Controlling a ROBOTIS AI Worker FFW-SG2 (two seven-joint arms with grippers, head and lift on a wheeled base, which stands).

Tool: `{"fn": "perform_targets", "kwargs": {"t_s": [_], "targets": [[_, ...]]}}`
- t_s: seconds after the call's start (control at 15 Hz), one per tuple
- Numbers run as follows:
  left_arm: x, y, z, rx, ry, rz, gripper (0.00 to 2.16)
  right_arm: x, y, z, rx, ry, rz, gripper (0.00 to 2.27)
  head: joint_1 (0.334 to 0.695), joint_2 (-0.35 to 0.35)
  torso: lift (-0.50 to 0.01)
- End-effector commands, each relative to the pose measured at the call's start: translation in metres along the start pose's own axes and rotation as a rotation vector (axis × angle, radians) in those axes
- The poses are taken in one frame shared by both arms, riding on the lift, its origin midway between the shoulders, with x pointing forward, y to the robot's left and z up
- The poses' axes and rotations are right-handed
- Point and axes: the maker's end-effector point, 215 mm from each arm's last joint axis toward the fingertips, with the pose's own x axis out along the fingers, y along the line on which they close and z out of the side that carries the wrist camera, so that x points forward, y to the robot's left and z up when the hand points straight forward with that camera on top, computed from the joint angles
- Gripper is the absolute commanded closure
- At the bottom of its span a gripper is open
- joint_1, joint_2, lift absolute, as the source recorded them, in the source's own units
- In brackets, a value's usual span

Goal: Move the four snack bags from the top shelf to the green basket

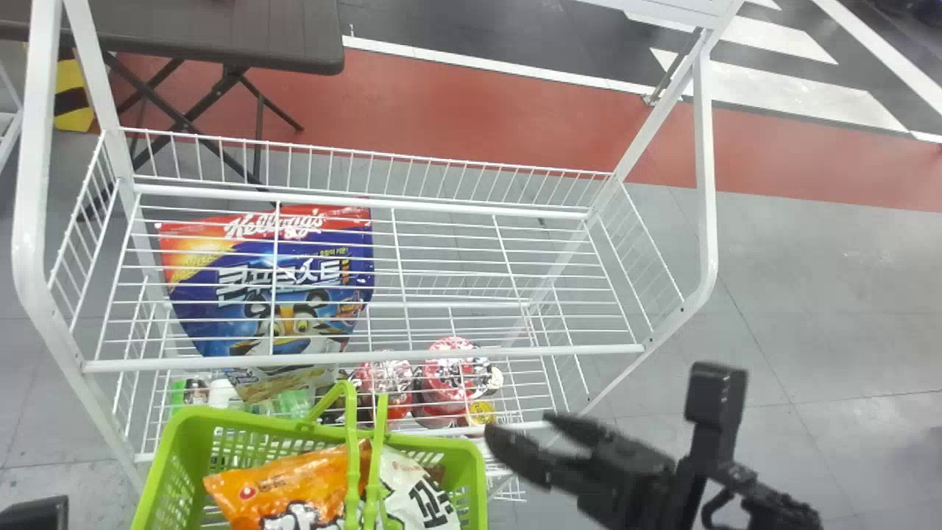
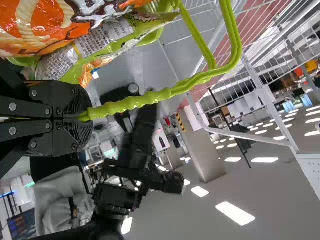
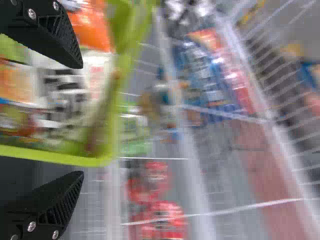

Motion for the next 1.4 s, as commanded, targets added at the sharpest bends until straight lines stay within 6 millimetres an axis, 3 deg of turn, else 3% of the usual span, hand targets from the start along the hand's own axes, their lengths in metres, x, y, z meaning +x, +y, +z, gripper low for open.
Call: {"fn": "perform_targets", "kwargs": {"t_s": [0.0, 0.13, 0.27, 0.53, 1.33], "targets": [[0.001, 0.002, -0.002, -0.004, 0.002, 0.005, 1.16, -0.004, 0.011, 0.077, -0.153, -0.304, 0.008, 0.07, 0.695, -0.35, 0.0], [0.001, 0.007, -0.005, -0.014, 0.004, 0.013, 1.16, -0.011, 0.017, 0.107, -0.21, -0.459, -0.007, 0.08, 0.695, -0.35, 0.0], [0.001, 0.015, -0.015, -0.05, 0.008, 0.014, 1.16, -0.014, 0.031, 0.117, -0.261, -0.549, -0.06, 0.08, 0.695, -0.35, 0.0], [0.003, 0.017, -0.026, -0.08, 0.018, 0.013, 1.16, -0.009, 0.037, 0.119, -0.251, -0.602, -0.107, 0.08, 0.695, -0.35, 0.0], [-0.003, 0.017, -0.023, -0.079, 0.005, 0.021, 1.16, -0.015, 0.039, 0.123, -0.242, -0.629, -0.104, 0.08, 0.695, -0.35, 0.0]]}}
